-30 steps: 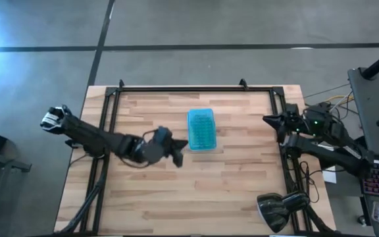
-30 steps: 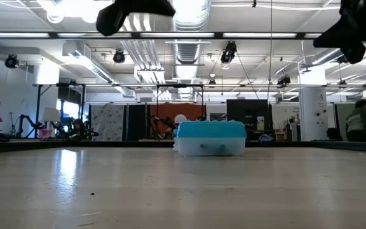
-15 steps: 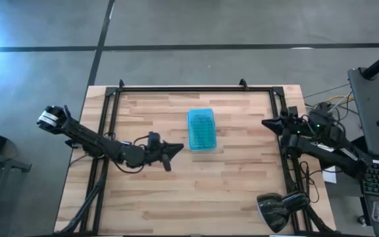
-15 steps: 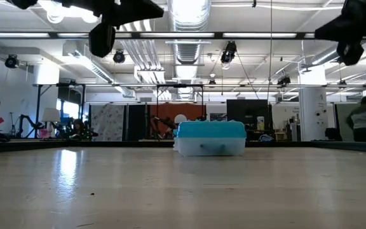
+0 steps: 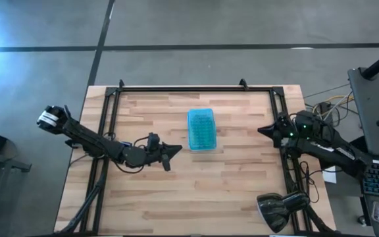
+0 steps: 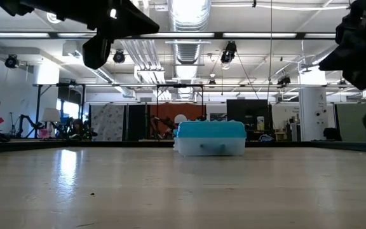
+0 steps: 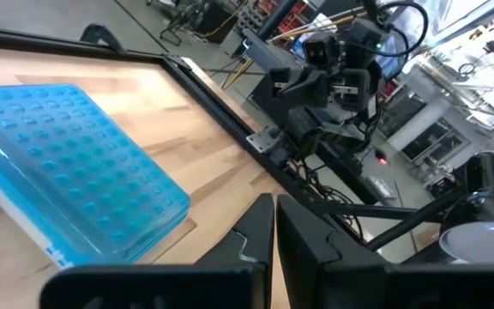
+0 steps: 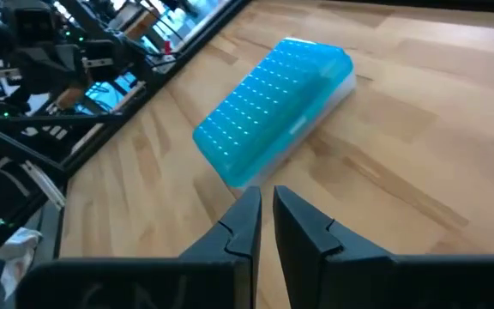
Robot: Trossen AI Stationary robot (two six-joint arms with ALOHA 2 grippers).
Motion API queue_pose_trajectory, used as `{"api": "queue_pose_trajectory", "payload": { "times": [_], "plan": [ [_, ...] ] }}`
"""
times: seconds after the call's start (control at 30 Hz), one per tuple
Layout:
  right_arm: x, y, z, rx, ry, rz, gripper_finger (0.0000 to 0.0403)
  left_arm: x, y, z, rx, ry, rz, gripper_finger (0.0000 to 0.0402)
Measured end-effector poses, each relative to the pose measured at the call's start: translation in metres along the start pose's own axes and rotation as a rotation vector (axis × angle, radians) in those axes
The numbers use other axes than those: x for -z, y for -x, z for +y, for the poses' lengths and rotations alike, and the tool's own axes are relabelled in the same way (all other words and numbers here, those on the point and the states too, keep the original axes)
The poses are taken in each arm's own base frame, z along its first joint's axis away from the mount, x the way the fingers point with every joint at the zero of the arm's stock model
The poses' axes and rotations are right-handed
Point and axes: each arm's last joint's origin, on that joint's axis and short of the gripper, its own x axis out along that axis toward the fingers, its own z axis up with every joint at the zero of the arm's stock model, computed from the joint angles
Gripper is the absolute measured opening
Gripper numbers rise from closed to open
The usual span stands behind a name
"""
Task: Pick & place school supplies into a supply box
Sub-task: Return to Home Position
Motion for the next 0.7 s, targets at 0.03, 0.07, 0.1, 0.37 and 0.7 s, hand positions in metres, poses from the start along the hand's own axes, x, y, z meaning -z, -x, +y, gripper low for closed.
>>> {"api": "queue_pose_trajectory", "payload": {
  "times": [0.03,0.07,0.1,0.37,0.7],
  "plan": [
    [0.000,0.000,0.000,-0.004,0.002,-0.002,0.0028,0.000,0.000,0.000,-0.002,-0.002,0.002,0.0000],
    [0.001,-0.001,0.000,-0.013,0.006,-0.004,0.0028,0.000,0.000,0.000,-0.004,-0.004,0.003,0.0000],
    [0.002,0.000,0.000,-0.023,0.010,-0.004,0.0028,-0.001,0.001,0.001,-0.003,-0.004,0.004,0.0000],
    [0.016,-0.009,-0.007,-0.064,0.033,0.042,0.0028,-0.002,0.005,0.007,-0.005,-0.006,0.007,0.0000],
    [0.039,-0.032,-0.027,0.001,0.014,0.139,0.0028,0.004,0.049,0.067,-0.021,-0.034,0.038,0.0000]
  ]
}}
